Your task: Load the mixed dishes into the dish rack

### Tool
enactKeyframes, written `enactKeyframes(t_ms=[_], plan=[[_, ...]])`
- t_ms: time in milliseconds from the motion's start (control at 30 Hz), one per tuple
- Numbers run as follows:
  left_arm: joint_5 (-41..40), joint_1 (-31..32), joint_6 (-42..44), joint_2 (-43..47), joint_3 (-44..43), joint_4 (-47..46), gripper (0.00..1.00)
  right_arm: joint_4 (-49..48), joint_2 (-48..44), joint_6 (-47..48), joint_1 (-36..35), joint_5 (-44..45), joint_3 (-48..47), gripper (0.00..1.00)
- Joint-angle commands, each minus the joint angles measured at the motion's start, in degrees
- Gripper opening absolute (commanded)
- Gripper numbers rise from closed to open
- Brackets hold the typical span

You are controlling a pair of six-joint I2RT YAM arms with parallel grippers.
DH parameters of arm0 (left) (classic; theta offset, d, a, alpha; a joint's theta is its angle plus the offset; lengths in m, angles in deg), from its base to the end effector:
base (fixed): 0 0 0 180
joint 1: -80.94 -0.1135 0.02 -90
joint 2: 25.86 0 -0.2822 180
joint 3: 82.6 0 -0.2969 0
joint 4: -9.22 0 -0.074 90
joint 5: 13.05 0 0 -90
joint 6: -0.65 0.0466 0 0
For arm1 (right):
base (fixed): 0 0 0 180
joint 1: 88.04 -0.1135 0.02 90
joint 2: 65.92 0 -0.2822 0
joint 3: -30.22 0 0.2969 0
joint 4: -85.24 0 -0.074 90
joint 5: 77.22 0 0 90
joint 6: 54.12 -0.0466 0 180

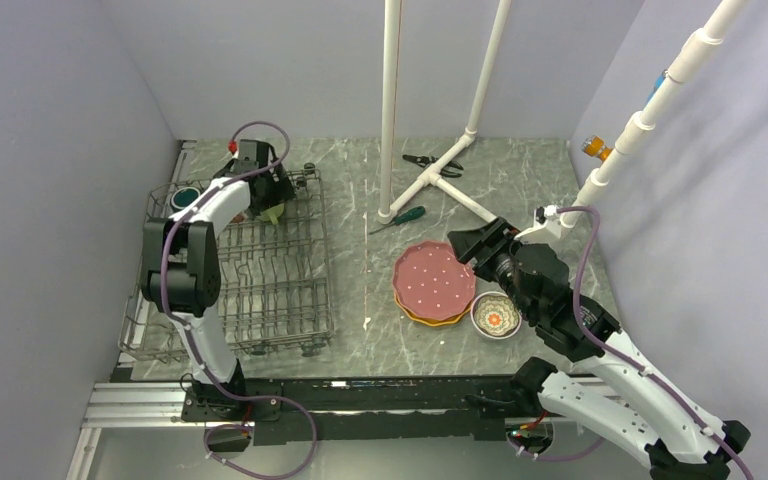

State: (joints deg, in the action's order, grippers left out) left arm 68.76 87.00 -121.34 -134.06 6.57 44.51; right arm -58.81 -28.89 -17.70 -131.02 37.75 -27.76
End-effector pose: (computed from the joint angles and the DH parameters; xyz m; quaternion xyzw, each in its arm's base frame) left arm 0.4625 -0.0424 0.1974 -0.2343 0.9157 -0.0401 0.3239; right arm 0.1482 0.1112 0.3595 0.2026 0.7591 0.3295 0.5236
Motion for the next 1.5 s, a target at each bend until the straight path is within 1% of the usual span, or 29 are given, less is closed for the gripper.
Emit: enactKeyframes(t_ms=[0,67,233,367,433,500,567,600,667,767,833,933,967,1067,1133,1233,1267,1367,1433,1467], plan=[[0.2,-0.1,-0.5,6.7,-0.2,-0.5,0.92,1.4,-0.2,0.1,0.1,-0.5,-1.2,0.66],[0.7,0.0,0.1,8.4,-0.5,0.7,0.92,2.2,0.2,-0.2,0.0,-0.4,-1.1,0.66],[-1.4,0.4,0.4,14.8,0.0,1.6,0.92,3.2,2.2,1.6,0.0,-1.2,-1.0,0.67],[-4.0,1.4,1.9,21.5,3.2,-0.9,0.91,4.3,4.7,3.7,0.0,-1.2,-1.2,0.69],[-3.1,1.4,1.8,24.6,4.6,-2.5,0.89,6.1,7.4,6.1,0.0,-1.1,-2.1,0.70],[-2.4,2.0,1.8,27.2,5.3,-2.9,0.88,7.4,9.8,8.3,0.1,-0.8,-2.9,0.74],[-2.7,3.3,3.1,30.0,6.4,-4.0,0.88,7.1,11.7,12.5,0.0,-3.4,-3.9,0.80],[-2.2,3.8,3.8,31.4,7.2,-5.0,0.88,7.3,12.5,14.0,0.0,-4.6,-4.3,0.83],[1.5,4.1,4.3,33.7,7.8,-6.6,0.87,6.0,13.3,16.7,0.0,-6.2,-3.3,0.88],[10.6,4.6,6.0,36.2,9.2,-9.5,0.84,8.2,15.1,14.3,0.0,-3.0,-2.5,0.88],[14.2,5.3,6.1,37.7,11.0,-12.0,0.83,11.3,16.5,12.4,0.1,-1.1,-2.8,0.87],[22.4,6.3,5.3,38.3,11.8,-15.4,0.81,13.5,17.0,8.6,0.1,1.7,-0.6,0.81],[24.4,6.9,5.7,38.3,11.9,-16.3,0.81,15.1,17.2,6.3,0.1,2.7,0.0,0.77],[29.4,8.8,6.1,37.8,12.2,-18.8,0.81,18.4,17.6,1.4,0.1,3.9,1.8,0.59],[32.8,9.5,5.4,36.9,11.7,-19.7,0.80,18.9,17.6,-0.9,0.1,4.4,4.2,0.57],[33.1,11.5,6.5,36.1,11.9,-19.9,0.81,21.0,18.3,-4.1,0.5,4.7,5.7,0.56],[33.1,11.9,6.4,35.8,11.7,-19.9,0.81,21.5,18.5,-4.6,0.5,5.6,5.8,0.53],[34.9,13.2,6.2,34.7,11.1,-19.7,0.80,22.8,19.0,-6.3,1.2,8.8,6.0,0.49],[33.6,14.5,7.4,34.6,11.1,-19.0,0.81,24.3,19.7,-7.5,2.7,8.6,5.7,0.48],[33.1,15.1,7.7,34.4,11.1,-18.8,0.81,24.4,19.9,-7.8,3.6,8.0,6.0,0.46]])
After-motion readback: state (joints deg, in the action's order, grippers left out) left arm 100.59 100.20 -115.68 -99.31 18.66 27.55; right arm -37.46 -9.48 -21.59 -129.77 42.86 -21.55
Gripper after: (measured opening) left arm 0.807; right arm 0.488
